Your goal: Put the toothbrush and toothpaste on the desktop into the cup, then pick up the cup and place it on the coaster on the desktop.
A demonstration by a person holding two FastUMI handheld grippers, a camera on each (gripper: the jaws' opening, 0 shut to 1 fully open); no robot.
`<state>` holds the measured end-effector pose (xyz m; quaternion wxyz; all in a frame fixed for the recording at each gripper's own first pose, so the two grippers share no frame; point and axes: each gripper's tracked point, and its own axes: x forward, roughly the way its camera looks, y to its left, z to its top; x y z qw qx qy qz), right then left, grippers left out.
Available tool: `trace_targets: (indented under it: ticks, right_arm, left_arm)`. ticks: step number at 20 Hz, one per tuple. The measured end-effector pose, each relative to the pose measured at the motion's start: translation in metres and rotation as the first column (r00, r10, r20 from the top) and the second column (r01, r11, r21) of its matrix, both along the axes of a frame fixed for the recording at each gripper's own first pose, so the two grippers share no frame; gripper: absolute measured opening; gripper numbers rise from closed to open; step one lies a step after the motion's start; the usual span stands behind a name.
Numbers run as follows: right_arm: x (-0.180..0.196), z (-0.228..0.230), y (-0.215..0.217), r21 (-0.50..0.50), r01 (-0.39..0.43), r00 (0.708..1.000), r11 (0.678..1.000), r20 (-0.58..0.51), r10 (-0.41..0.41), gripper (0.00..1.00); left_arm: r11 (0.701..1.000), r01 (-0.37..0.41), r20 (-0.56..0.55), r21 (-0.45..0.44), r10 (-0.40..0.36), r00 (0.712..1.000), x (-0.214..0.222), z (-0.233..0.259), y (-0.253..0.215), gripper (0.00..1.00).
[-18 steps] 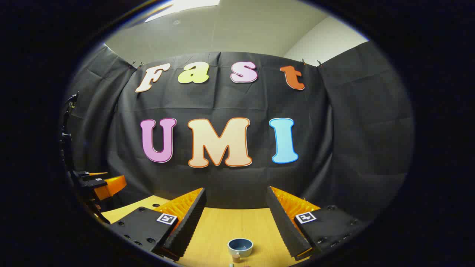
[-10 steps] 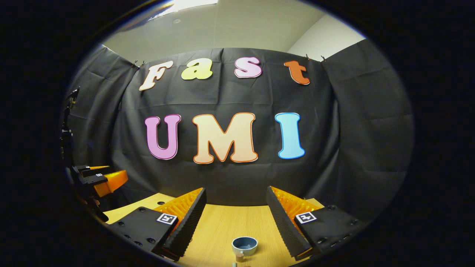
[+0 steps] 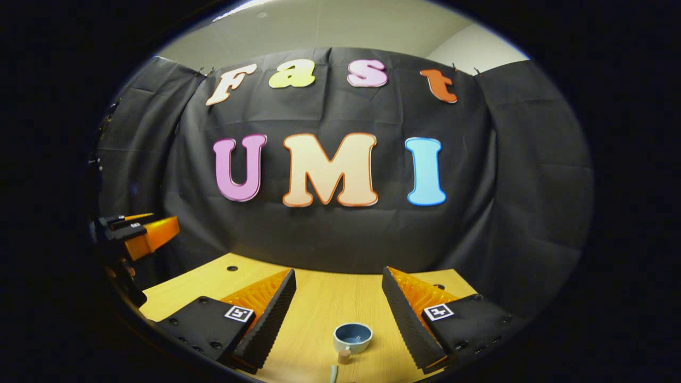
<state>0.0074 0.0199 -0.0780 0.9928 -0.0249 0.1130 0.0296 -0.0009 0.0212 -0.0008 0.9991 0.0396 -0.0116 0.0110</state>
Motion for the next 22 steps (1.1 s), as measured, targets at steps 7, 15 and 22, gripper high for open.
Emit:
trace_targets:
  ticks: [7,15,22]
  right_arm:
    - [-0.022,-0.107,-0.002,0.001,0.001,0.956,1.000,-0.293,0.000,1.00]
    - [-0.044,-0.207,-0.017,-0.057,0.024,0.842,0.998,-0.537,-0.051,1.00]
    - [-0.079,-0.273,-0.026,-0.105,-0.012,0.658,0.994,-0.750,-0.071,1.00]
  left_arm:
    - [0.999,-0.045,-0.007,-0.004,0.045,0.999,-0.006,-0.007,0.025,0.94]
    - [0.995,-0.097,-0.007,0.015,0.098,0.995,-0.015,-0.012,0.053,0.94]
    - [0.991,-0.130,-0.027,0.029,0.131,0.991,-0.022,-0.021,0.069,0.94]
